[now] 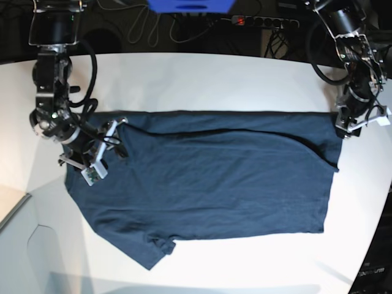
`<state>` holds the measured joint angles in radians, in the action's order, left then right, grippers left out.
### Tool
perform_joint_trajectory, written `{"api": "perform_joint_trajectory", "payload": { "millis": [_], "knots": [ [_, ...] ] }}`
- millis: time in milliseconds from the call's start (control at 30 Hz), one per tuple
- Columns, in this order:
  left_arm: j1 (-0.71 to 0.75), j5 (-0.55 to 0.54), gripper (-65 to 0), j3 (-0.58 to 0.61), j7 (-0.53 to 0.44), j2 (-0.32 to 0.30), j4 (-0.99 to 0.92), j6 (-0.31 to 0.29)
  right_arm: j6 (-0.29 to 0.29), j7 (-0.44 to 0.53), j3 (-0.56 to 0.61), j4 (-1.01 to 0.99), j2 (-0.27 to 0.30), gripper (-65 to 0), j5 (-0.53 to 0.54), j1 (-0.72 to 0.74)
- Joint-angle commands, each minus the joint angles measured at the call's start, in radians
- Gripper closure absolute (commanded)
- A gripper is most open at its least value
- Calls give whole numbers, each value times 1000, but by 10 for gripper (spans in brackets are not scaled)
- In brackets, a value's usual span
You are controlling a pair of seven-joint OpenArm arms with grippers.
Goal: Layout the t-shirt on the table in an organized manner, then fold the t-shirt properly
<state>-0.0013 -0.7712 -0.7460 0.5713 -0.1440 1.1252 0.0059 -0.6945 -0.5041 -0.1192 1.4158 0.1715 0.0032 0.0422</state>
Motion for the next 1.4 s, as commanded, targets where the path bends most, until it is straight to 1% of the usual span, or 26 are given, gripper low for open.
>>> {"api": "perform_joint_trajectory", "payload": {
  "millis": [0, 200, 233, 367, 633, 800, 867, 900, 933, 1033, 1067, 1233, 1367],
  "knots": [
    [-12, -8, -318, 0, 3, -10, 0, -4, -4, 22, -1, -10, 7, -349, 11, 29],
    [-33, -8, -27, 0, 3, -12, -52, -4, -4, 23, -1, -143, 9, -349, 11, 109],
    [-35, -8, 0, 0, 5, -12, -55, -4, -4, 25, -1, -157, 9, -349, 11, 121],
    [-35, -8, -8, 0, 8, -12, -55, -4, -4, 25, 13, -220, 9, -349, 11, 172],
    [-35, -8, 0, 0, 8, -12, -56, -4, -4, 26, 149, -333, 29, -349, 11, 235],
    [-33, -8, 0, 0, 8, -12, -58, -4, -4, 28, 160, -363, 32, -335, 11, 249],
    [-33, -8, 0, 0, 6, -12, -58, -4, -4, 28, 160, -363, 33, -290, 11, 249],
    [-33, -8, 0, 0, 6, -12, -58, -4, -4, 28, 160, -361, 33, -254, 11, 249],
    [-33, -8, 0, 0, 6, -12, -58, -4, -4, 28, 160, -361, 33, -206, 11, 250],
    [-33, -8, 0, 0, 6, -12, -58, -4, -4, 28, 158, -361, 35, -26, 11, 270],
    [-33, -8, 0, 0, 6, -12, -58, -4, -4, 28, 158, -361, 35, 0, 11, 276],
    [-33, -8, 0, 0, 6, -12, -58, -4, -4, 28, 145, -356, 59, 0, 13, 302],
    [-32, -8, 0, 0, 5, -12, -58, -4, -4, 28, 16, -356, 50, 0, 13, 322]
  ]
}}
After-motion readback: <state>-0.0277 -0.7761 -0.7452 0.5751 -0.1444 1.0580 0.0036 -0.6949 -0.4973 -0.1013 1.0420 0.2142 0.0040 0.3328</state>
